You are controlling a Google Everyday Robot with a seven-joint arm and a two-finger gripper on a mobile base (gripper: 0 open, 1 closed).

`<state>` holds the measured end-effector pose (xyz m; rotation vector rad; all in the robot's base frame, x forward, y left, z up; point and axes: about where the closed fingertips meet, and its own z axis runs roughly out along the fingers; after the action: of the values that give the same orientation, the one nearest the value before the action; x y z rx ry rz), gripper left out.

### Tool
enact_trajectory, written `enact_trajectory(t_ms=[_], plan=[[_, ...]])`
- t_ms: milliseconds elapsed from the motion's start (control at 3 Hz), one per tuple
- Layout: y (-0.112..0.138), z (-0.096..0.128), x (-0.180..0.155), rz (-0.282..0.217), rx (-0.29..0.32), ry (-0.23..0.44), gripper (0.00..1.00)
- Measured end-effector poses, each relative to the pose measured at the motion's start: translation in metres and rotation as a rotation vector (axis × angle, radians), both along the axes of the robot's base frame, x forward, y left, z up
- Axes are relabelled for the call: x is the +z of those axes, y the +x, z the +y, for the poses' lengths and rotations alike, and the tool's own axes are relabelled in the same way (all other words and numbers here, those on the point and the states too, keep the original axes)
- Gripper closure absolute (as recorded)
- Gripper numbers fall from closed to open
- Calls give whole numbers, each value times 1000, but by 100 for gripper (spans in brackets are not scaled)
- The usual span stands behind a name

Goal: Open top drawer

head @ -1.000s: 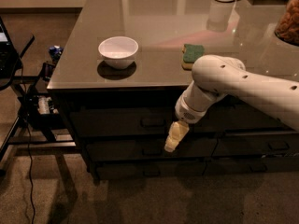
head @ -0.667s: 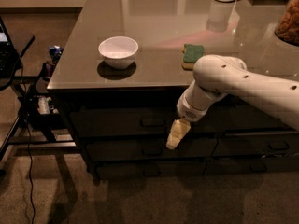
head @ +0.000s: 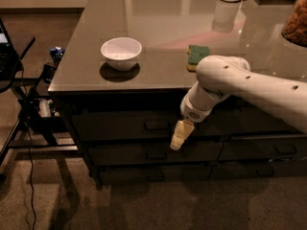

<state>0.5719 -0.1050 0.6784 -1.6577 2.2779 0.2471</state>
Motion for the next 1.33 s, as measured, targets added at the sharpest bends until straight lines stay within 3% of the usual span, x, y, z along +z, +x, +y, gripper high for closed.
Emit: enact_trajectory(t_ms=[667,1333], plan=[[9,11,-14,-3,33,-12,0],[-2,26,-37,36,88,-20,0]])
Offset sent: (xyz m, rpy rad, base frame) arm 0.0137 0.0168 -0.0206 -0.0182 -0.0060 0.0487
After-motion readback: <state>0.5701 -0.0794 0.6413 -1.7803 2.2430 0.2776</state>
